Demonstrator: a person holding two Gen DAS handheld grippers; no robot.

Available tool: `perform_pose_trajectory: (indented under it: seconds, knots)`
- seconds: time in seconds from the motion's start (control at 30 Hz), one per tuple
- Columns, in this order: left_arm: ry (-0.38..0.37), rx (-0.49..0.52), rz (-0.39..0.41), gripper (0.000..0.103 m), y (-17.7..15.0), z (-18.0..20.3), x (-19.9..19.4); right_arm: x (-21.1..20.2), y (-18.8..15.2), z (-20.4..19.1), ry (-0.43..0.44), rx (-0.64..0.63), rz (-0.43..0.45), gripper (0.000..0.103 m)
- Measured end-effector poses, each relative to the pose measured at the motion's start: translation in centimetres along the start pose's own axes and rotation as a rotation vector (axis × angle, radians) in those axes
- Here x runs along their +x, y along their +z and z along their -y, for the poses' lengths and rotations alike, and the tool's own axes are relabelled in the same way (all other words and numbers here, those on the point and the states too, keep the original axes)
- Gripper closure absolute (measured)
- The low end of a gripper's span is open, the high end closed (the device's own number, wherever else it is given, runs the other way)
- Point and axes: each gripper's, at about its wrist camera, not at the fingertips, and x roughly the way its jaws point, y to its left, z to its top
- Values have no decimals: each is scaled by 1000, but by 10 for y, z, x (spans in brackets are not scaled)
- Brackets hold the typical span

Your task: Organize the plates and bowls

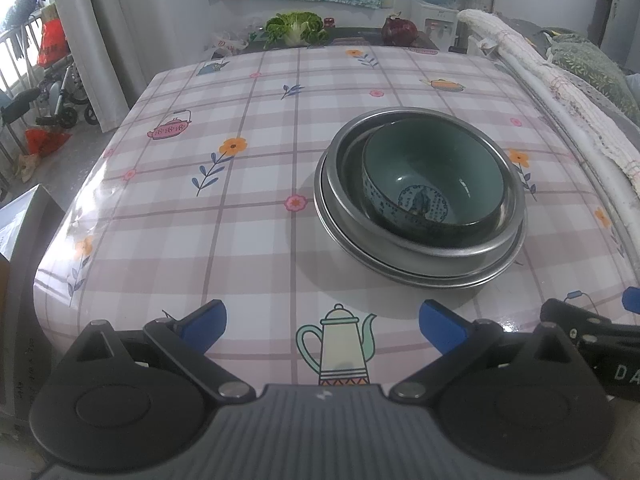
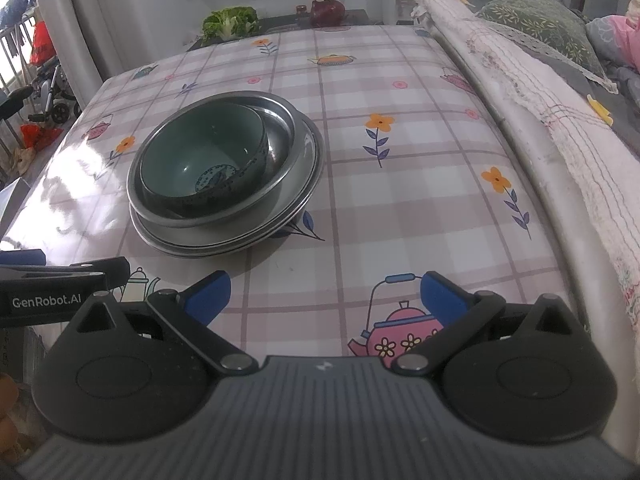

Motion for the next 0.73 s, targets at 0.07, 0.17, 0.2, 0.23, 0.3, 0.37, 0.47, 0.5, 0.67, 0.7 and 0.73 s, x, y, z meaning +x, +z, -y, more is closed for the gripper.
perform_pose_trajectory:
  seconds: [0.07,0.17,0.2,0.23,0.3,0.37,0.47,0.5,0.67,0.7,0.73]
  knots:
    - [1,0,0,0,0,0,0,0,0,0,1,0,1,1]
    - [0,0,1,0,1,0,-1,0,0,0,0,0,1,1]
    - [0,1,1,0,1,0,-1,0,0,0,0,0,1,1]
    - [0,1,2,0,1,0,0,0,0,0,0,0,1,1]
    - [0,0,1,0,1,0,0,0,0,0,0,0,0,1]
    - [0,0,1,0,1,0,0,0,0,0,1,0,1,1]
    - [0,-1,1,0,1,0,0,0,2,-2,1,-3,-2,1]
    - [0,-1,1,0,2,0,0,0,2,-3,1,-3,-2,1]
    - [-1,-1,0,0,1,0,0,0,3,-3,2,-3,-3,1]
    - [-1,-1,0,0,1,0,0,0,3,-3,1,-3,-3,1]
    - [-1,-1,-1,0,2,-1,0,0,3,-3,1,-3,-3,1]
